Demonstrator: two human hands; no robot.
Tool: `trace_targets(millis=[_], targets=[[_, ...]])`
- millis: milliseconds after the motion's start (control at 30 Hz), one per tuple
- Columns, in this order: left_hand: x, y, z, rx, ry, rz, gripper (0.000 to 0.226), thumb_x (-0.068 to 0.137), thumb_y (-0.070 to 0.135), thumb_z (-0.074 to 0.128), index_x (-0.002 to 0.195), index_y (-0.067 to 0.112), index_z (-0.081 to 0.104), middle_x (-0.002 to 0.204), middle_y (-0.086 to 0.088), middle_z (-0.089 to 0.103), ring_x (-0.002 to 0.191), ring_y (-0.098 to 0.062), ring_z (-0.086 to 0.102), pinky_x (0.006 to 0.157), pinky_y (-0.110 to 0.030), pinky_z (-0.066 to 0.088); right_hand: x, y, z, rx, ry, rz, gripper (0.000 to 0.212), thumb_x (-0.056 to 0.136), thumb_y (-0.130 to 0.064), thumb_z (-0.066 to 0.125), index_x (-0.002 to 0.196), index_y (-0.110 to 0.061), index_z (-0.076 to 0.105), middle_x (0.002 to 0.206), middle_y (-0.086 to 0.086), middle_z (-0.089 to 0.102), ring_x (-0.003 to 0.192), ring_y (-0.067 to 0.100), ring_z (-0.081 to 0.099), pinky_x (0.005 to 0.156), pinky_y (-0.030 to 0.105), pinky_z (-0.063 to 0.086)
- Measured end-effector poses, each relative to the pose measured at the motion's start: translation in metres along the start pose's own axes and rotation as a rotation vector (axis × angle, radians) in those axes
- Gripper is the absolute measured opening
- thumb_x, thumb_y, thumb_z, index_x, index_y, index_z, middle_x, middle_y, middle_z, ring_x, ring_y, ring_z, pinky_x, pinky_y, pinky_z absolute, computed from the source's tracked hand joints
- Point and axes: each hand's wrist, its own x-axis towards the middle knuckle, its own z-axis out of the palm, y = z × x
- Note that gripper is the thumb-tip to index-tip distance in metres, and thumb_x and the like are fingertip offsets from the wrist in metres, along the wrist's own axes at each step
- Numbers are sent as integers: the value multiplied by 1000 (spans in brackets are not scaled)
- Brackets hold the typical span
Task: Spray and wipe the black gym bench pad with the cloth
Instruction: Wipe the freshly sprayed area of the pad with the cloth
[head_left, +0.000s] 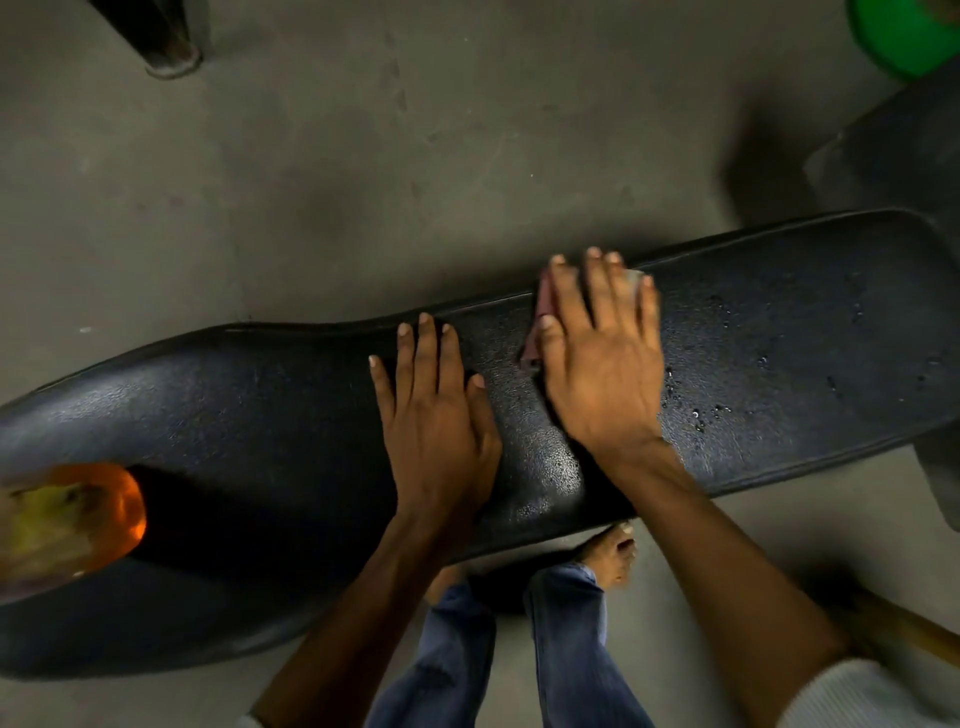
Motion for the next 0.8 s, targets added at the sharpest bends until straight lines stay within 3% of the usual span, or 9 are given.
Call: trace_targets(millis=[100, 200, 333, 467, 633, 800], targets=[[0, 3, 4, 11, -1, 15, 64, 107, 35, 33, 165, 9, 33, 176, -11, 24, 166, -26, 12, 135, -56, 4, -21, 10, -6, -12, -9, 131, 62, 114, -42, 24, 173, -25, 15, 180, 12, 16, 169, 28, 8, 136, 55, 7], [-1, 5, 7, -4, 16, 19, 63, 107, 33, 34, 164, 8, 34, 175, -12, 25, 166, -27, 13, 135, -56, 4, -40, -3, -3, -28, -44, 79, 63, 114, -42, 25, 173, -24, 14, 180, 11, 14, 169, 28, 7, 136, 55, 6], [-2, 10, 11, 36, -1, 98, 63, 107, 35, 33, 164, 8, 36, 175, -12, 27, 166, -28, 15, 134, -57, 6, -19, 5, -1, 0, -14, -17, 60, 113, -41, 33, 170, -24, 26, 178, 12, 24, 168, 30, 15, 136, 56, 9], [-2, 14, 9, 74, -12, 104, 64, 106, 38, 33, 164, 11, 36, 176, -11, 26, 165, -29, 16, 134, -58, 8, 1, 38, -10, 1, 0, 176, 60, 113, -46, 27, 171, -31, 22, 179, 10, 21, 168, 28, 11, 135, 59, 8], [0, 30, 9, -8, 35, 79, 61, 106, 33, 41, 162, 9, 40, 174, -12, 30, 165, -28, 20, 134, -56, 10, -37, 45, -17, 27, -2, 244, 62, 113, -46, 26, 172, -31, 17, 180, 9, 18, 169, 27, 7, 135, 59, 8], [-5, 56, 24, 81, -61, 152, 64, 104, 33, 30, 164, 11, 36, 176, -12, 24, 165, -29, 15, 134, -58, 8, -39, 37, -10, 10, -36, 68, 60, 113, -43, 32, 170, -29, 26, 179, 8, 23, 168, 29, 12, 135, 59, 10]])
